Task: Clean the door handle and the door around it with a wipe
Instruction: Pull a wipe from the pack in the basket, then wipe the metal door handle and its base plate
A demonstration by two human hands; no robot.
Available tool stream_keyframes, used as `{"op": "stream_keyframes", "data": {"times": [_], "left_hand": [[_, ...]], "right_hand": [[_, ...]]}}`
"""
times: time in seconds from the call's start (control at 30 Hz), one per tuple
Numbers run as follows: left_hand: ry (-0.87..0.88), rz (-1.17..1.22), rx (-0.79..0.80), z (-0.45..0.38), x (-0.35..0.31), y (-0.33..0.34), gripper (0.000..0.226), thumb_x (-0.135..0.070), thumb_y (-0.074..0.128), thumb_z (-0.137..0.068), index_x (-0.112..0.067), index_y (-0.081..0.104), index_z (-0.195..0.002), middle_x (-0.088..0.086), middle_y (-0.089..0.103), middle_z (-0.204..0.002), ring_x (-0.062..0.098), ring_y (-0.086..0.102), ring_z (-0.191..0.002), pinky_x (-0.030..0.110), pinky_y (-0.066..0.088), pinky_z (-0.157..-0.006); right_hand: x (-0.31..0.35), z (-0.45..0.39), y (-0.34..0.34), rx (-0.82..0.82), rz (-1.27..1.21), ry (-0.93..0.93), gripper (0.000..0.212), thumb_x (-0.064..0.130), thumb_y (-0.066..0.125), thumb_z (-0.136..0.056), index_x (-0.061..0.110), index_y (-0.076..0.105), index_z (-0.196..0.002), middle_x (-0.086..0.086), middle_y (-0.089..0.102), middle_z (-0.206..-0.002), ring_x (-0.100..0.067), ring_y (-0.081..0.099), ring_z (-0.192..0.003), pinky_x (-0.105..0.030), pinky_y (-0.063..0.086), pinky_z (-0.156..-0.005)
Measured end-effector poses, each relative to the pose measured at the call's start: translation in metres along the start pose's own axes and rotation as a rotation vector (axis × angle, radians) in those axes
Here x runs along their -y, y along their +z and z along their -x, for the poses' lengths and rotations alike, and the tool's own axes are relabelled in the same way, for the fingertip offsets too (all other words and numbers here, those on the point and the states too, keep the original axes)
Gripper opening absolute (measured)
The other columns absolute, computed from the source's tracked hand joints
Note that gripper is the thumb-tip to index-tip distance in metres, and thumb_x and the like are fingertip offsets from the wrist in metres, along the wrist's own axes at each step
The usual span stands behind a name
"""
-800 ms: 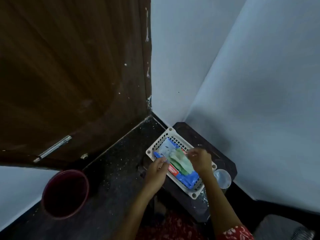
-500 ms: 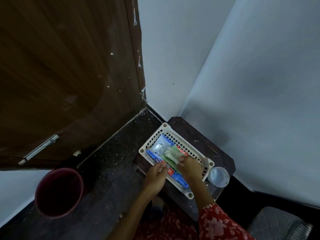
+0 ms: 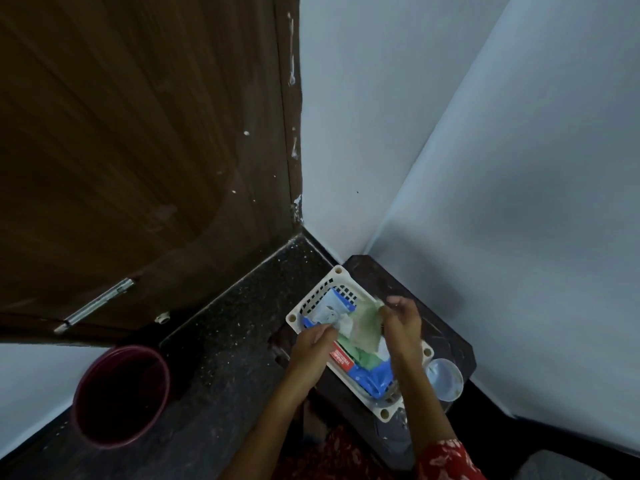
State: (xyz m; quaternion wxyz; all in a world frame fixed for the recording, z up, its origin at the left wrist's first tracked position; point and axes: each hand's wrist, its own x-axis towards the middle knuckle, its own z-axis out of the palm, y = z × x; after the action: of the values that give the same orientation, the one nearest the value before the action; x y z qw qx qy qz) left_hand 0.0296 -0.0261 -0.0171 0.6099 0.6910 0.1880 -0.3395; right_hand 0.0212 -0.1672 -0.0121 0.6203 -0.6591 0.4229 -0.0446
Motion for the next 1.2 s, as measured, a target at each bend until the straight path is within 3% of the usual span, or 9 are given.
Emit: {"op": "stream_keyframes", "data": {"times": [0.13, 0.2, 0.27, 0.4, 0.5, 0.63, 0.8, 1.0, 1.2], "left_hand": [[0.093, 0.182, -0.069, 0.024, -0.043, -0.033, 0.006, -0.023, 0.062, -0.090, -0.018, 0.064, -0.094, 0.003, 0.071, -0.091, 0.012, 0.067, -0.084, 0.015, 0.050, -0.067], [0.192, 0.301, -0.127, 0.040, -0.065, -0.055, 0.043, -0.017, 0.066, -0.087, -0.020, 0.047, -0.125, 0.007, 0.071, -0.096, 0.020, 0.068, -0.094, 0.021, 0.052, -0.076], [0.356, 0.403, -0.203, 0.063, -0.087, -0.086, 0.069, -0.006, 0.067, -0.084, -0.032, 0.030, -0.135, 0.009, 0.071, -0.094, 0.019, 0.068, -0.095, 0.023, 0.053, -0.080], [0.632, 0.285, -0.356, 0.108, -0.116, -0.153, 0.078, 0.003, 0.069, -0.079, -0.036, 0.032, -0.135, 0.009, 0.072, -0.090, 0.014, 0.070, -0.086, 0.021, 0.055, -0.076], [0.758, 0.018, -0.562, 0.140, -0.118, -0.200, 0.048, -0.002, 0.068, -0.082, -0.029, 0.057, -0.120, 0.002, 0.074, -0.084, 0.014, 0.070, -0.084, 0.025, 0.054, -0.078], [0.798, -0.083, -0.762, 0.179, -0.104, -0.252, 0.025, -0.009, 0.064, -0.087, -0.028, 0.071, -0.102, -0.003, 0.073, -0.092, 0.012, 0.069, -0.086, 0.031, 0.056, -0.077], [0.729, 0.017, -0.981, 0.202, -0.090, -0.299, 0.010, -0.017, 0.061, -0.090, -0.014, 0.068, -0.096, -0.004, 0.067, -0.086, -0.002, 0.063, -0.077, 0.011, 0.046, -0.064], [0.760, 0.195, -0.915, 0.204, -0.097, -0.359, 0.011, -0.017, 0.061, -0.089, -0.012, 0.069, -0.094, 0.003, 0.072, -0.084, 0.013, 0.069, -0.080, 0.021, 0.053, -0.066], [0.712, 0.421, -0.723, 0.190, -0.112, -0.417, 0.013, 0.000, 0.064, -0.084, -0.008, 0.070, -0.092, 0.010, 0.073, -0.089, 0.024, 0.069, -0.085, 0.028, 0.056, -0.070]], "right_hand": [[0.055, 0.014, 0.032, 0.340, -0.114, -0.044, 0.017, -0.001, 0.047, -0.088, 0.009, 0.060, -0.093, -0.013, 0.062, -0.084, -0.023, 0.059, -0.074, -0.028, 0.048, -0.055], [0.086, 0.029, 0.055, 0.526, -0.099, -0.105, 0.021, -0.003, 0.051, -0.087, 0.012, 0.063, -0.095, -0.013, 0.066, -0.089, -0.024, 0.062, -0.076, -0.026, 0.050, -0.057], [0.119, 0.053, 0.080, 0.714, -0.106, -0.163, 0.025, -0.005, 0.054, -0.086, 0.013, 0.067, -0.094, -0.010, 0.071, -0.090, -0.022, 0.066, -0.080, -0.027, 0.052, -0.064], [0.174, 0.102, 0.129, 1.005, -0.082, -0.271, 0.027, -0.008, 0.048, -0.089, 0.006, 0.071, -0.092, 0.001, 0.075, -0.090, -0.014, 0.069, -0.089, -0.024, 0.056, -0.076], [0.196, 0.138, 0.163, 1.174, -0.036, -0.330, 0.029, -0.008, 0.048, -0.090, 0.007, 0.071, -0.100, -0.006, 0.072, -0.102, -0.018, 0.066, -0.099, -0.029, 0.055, -0.085], [0.205, 0.187, 0.208, 1.425, 0.148, -0.383, 0.039, -0.008, 0.066, -0.078, 0.014, 0.066, -0.110, -0.005, 0.071, -0.104, -0.014, 0.067, -0.097, -0.027, 0.055, -0.079], [0.195, 0.233, 0.263, 1.335, 0.352, -0.694, 0.011, 0.015, 0.077, -0.075, 0.017, 0.072, -0.084, 0.001, 0.063, -0.104, -0.006, 0.062, -0.094, -0.023, 0.054, -0.076], [0.196, 0.274, 0.316, 1.376, 0.153, -0.593, 0.012, -0.003, 0.072, -0.075, 0.003, 0.062, -0.076, -0.001, 0.068, -0.074, -0.010, 0.067, -0.071, -0.020, 0.050, -0.059], [0.196, 0.295, 0.365, 1.124, 0.016, -0.565, 0.022, -0.008, 0.064, -0.079, 0.013, 0.071, -0.085, 0.000, 0.072, -0.085, -0.005, 0.067, -0.079, -0.015, 0.050, -0.060]]}}
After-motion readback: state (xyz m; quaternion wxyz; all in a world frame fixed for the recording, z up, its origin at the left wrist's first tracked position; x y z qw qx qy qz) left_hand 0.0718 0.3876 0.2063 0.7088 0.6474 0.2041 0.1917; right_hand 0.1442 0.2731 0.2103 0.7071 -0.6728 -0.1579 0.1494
